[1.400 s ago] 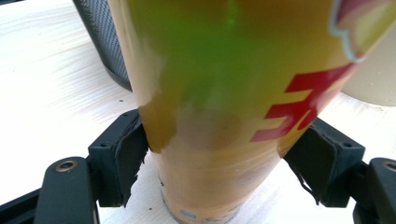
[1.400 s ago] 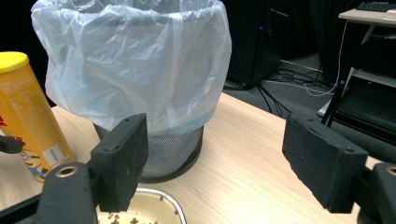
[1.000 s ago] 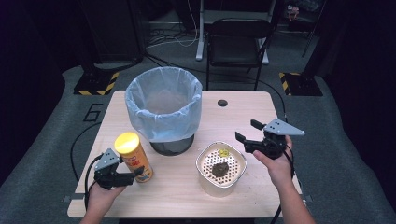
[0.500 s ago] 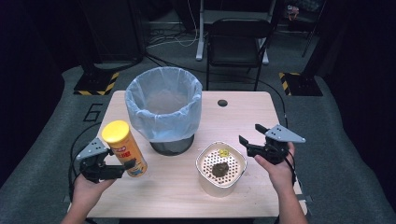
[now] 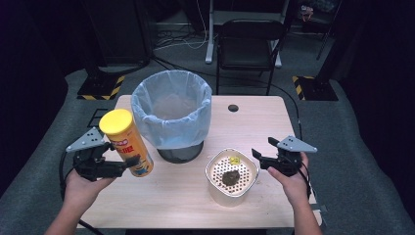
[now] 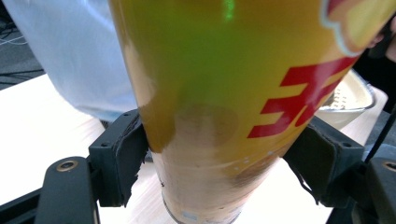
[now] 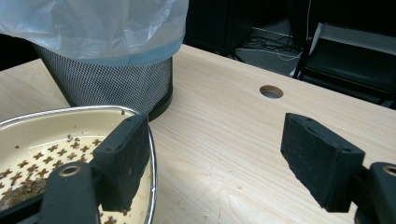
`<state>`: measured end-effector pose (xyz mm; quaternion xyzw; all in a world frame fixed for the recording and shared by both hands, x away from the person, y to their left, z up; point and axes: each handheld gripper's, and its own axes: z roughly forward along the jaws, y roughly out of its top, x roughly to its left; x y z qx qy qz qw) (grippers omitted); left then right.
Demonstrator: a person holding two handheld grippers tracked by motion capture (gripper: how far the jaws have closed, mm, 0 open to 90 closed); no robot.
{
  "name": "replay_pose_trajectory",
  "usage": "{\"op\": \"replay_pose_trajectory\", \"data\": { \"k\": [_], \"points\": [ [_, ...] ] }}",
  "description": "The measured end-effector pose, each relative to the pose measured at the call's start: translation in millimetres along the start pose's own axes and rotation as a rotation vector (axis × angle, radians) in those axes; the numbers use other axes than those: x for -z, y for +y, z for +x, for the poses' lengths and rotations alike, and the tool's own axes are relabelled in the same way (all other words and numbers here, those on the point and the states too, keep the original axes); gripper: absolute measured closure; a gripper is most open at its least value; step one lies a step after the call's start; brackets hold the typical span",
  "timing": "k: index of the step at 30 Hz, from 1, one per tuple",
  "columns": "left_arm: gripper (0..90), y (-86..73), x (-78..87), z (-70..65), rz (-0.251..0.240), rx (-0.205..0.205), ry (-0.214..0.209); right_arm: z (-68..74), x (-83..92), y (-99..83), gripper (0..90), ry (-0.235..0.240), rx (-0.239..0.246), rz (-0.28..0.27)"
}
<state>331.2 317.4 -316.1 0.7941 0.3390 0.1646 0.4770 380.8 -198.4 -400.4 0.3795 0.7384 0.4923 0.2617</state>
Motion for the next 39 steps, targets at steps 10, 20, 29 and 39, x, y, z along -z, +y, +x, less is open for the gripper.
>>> {"op": "replay_pose_trajectory", "data": {
  "k": [10,20,29,39],
  "points": [
    [23.9,36.3,17.1,-13.0,-0.003,-0.016,-0.059,-6.7,2.8,-13.5,23.5,-0.007,-0.034,-0.002],
    [23.9,80.0,25.9,-21.6,0.002,-0.058,-0.090,-8.3,0.5,-20.0,23.5,0.001,-0.050,0.018],
    [24.0,122.1,24.6,-27.2,0.006,-0.099,-0.083,-11.6,1.0,-23.1,23.5,-0.007,-0.070,0.025],
    [24.0,146.3,4.6,-19.3,-0.014,-0.103,-0.071,-14.5,3.1,-24.5,23.5,-0.019,-0.069,0.027]
  ]
}}
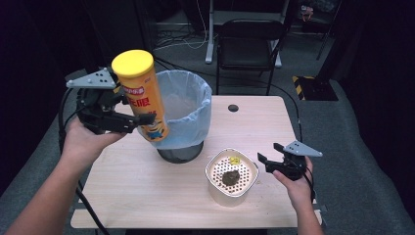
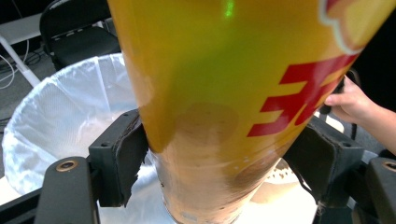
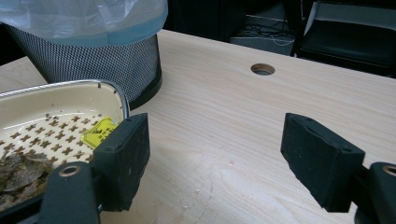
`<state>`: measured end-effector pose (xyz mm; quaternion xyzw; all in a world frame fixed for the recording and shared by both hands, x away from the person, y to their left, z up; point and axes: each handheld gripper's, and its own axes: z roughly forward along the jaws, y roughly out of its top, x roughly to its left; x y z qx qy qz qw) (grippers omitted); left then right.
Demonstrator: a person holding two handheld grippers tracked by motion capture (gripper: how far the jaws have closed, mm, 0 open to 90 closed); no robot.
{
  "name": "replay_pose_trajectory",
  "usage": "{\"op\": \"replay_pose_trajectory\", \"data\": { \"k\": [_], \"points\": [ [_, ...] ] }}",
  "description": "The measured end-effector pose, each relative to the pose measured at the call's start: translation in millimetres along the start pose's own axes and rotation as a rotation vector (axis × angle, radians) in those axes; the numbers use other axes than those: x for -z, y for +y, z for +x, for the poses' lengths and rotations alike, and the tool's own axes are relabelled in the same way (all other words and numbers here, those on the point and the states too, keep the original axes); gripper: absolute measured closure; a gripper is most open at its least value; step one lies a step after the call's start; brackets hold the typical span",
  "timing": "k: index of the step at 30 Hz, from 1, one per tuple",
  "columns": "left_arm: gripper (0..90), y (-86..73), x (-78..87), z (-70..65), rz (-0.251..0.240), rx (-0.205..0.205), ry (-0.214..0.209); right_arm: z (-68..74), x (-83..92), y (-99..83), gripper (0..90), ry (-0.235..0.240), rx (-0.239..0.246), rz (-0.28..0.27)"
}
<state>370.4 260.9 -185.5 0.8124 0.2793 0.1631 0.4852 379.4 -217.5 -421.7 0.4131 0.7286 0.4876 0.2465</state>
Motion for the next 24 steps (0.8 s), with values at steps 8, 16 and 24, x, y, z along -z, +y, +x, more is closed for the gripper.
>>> {"op": "replay_pose_trajectory", "data": {
  "k": [8,16,24],
  "points": [
    [23.9,13.4,-22.3,20.8,-0.009,0.038,0.035,-0.5,0.2,-0.5,23.5,0.002,-0.001,-0.001],
    [24.0,16.6,-40.7,42.6,-0.030,0.081,0.095,-0.8,-2.0,-2.5,23.5,0.010,-0.012,0.002],
    [24.0,14.2,-72.3,62.8,-0.039,0.107,0.154,-0.9,-4.7,-4.0,23.5,0.013,-0.001,0.009]
  ]
}}
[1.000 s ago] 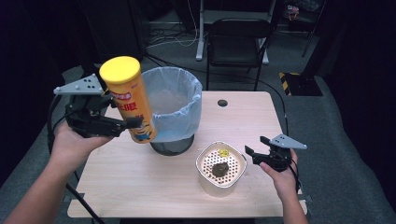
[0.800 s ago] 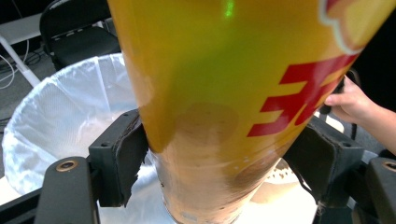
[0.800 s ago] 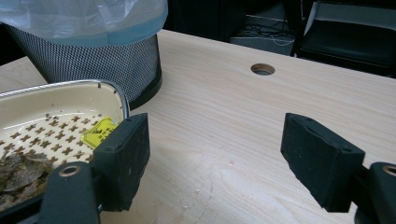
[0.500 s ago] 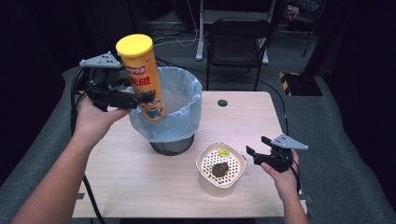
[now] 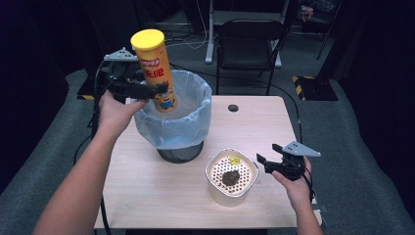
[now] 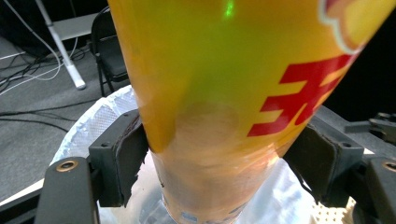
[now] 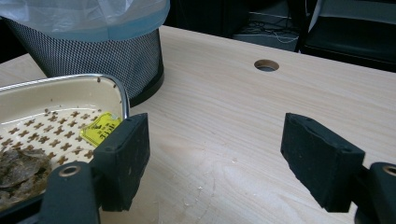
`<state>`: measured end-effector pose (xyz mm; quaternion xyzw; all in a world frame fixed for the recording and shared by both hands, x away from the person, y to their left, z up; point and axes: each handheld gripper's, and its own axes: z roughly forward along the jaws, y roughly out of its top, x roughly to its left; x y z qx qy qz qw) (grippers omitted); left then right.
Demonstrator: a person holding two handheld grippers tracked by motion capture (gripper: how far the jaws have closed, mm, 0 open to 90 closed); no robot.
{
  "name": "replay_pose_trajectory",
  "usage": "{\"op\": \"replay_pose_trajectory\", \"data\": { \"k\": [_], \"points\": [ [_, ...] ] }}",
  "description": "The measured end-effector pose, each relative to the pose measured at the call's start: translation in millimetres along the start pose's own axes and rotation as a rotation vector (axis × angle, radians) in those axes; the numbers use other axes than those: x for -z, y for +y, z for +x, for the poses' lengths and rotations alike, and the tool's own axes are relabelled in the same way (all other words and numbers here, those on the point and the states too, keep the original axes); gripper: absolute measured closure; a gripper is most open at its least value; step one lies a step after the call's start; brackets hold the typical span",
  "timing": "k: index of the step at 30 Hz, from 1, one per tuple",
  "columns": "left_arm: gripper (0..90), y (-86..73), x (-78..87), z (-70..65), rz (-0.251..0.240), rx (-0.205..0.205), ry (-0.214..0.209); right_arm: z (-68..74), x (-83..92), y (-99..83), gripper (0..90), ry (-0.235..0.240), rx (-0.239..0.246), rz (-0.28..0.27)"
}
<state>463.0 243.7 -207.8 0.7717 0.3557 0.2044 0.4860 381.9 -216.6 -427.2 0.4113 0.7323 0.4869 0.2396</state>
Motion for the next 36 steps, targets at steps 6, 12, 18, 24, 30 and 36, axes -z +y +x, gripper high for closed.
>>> {"op": "replay_pose_trajectory", "data": {
  "k": [6,12,18,24,30,36],
  "points": [
    [24.0,-3.7,-16.9,7.9,0.003,0.029,0.024,0.0,-0.6,-0.3,23.5,0.001,0.001,-0.003],
    [23.9,-13.9,-35.6,17.4,0.040,0.053,0.056,0.0,-1.6,-1.2,23.5,0.003,0.002,0.001],
    [23.9,-19.3,-46.2,26.9,0.071,0.084,0.053,1.2,-3.7,-1.9,23.5,0.009,0.007,0.006],
    [23.7,-22.4,-57.3,30.7,0.154,0.074,0.062,2.5,-5.5,-2.2,23.5,0.011,0.017,0.014],
    [18.1,-27.1,-69.7,28.5,0.254,0.057,0.101,1.4,-4.3,-2.2,23.5,0.005,0.013,0.007],
    [13.0,-27.8,-60.3,30.9,0.208,0.061,0.111,0.9,-3.9,-2.4,23.5,0.009,0.019,0.010]
  ]
}}
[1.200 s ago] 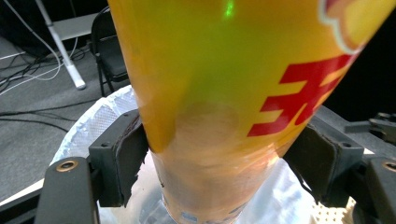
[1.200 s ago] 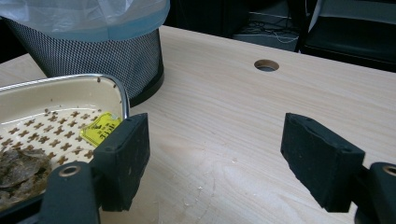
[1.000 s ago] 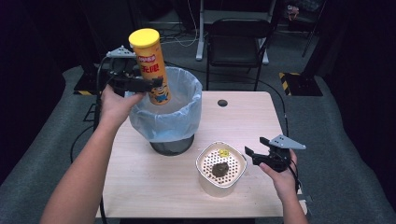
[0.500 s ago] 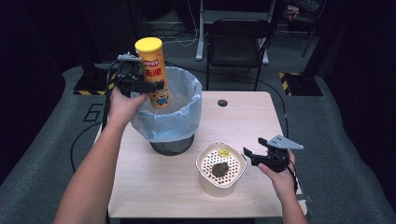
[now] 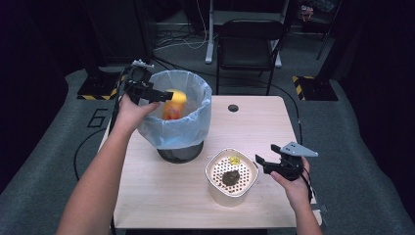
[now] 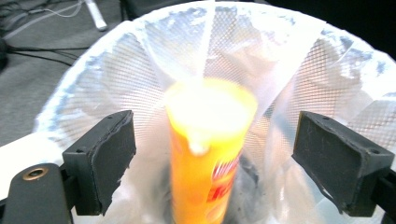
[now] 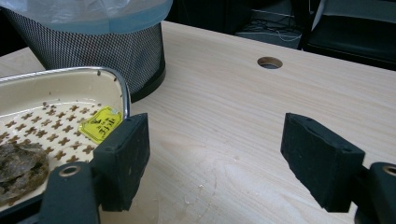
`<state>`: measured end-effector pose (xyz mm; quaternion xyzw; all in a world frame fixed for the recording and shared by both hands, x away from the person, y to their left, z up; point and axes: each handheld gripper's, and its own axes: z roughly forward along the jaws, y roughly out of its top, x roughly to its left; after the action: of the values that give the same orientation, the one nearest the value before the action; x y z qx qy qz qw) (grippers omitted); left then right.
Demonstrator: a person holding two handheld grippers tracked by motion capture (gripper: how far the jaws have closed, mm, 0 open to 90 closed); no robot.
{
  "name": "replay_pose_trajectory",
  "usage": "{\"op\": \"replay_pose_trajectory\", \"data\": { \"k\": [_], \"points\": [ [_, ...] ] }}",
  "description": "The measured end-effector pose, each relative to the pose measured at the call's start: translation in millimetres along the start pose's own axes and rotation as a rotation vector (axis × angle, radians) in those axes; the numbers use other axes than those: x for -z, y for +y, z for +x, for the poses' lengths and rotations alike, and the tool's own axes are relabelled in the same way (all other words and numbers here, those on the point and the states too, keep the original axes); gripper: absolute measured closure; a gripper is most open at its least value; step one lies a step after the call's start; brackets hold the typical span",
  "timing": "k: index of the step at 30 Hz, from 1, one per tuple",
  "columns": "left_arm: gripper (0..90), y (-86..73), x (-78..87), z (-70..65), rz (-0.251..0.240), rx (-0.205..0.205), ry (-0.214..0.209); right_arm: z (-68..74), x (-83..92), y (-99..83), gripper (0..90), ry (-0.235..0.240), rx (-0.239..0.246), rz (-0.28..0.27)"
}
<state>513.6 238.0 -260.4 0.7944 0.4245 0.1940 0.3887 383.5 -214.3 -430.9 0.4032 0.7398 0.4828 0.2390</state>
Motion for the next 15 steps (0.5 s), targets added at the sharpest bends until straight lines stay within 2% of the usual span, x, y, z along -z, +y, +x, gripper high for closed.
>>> {"op": "replay_pose_trajectory", "data": {
  "k": [2,5,6,8,9,11,13,14,15],
  "points": [
    [14.0,-0.6,3.7,-0.8,-0.004,0.005,-0.002,0.5,0.6,0.5,23.5,-0.004,-0.010,-0.004],
    [15.4,-1.4,14.5,-2.9,-0.016,-0.017,-0.033,0.4,0.3,0.2,23.5,-0.004,-0.008,-0.005],
    [15.6,-2.4,20.4,-5.5,-0.025,-0.024,-0.055,0.7,0.2,0.0,23.5,-0.004,-0.007,-0.003],
    [15.7,-3.3,23.4,-7.3,-0.028,-0.019,-0.067,0.4,0.4,-0.2,23.5,0.000,0.003,0.001],
    [16.0,-5.7,31.6,-9.5,-0.028,-0.035,-0.073,1.5,-0.1,-0.1,23.5,-0.004,-0.001,0.000],
    [16.4,-7.2,35.8,-10.0,-0.030,-0.040,-0.081,1.7,0.2,-0.1,23.5,-0.006,-0.001,0.001],
    [16.7,-10.8,42.4,-10.3,-0.049,-0.027,-0.098,1.5,0.6,-0.2,23.5,-0.005,-0.004,-0.001],
    [17.4,-15.4,49.8,-9.2,-0.054,-0.010,-0.133,0.6,1.2,-0.2,23.5,-0.006,0.005,0.001],
    [18.0,-17.5,53.1,-9.0,-0.058,-0.005,-0.140,1.0,0.9,-0.1,23.5,-0.008,-0.003,-0.001]
  ]
}}
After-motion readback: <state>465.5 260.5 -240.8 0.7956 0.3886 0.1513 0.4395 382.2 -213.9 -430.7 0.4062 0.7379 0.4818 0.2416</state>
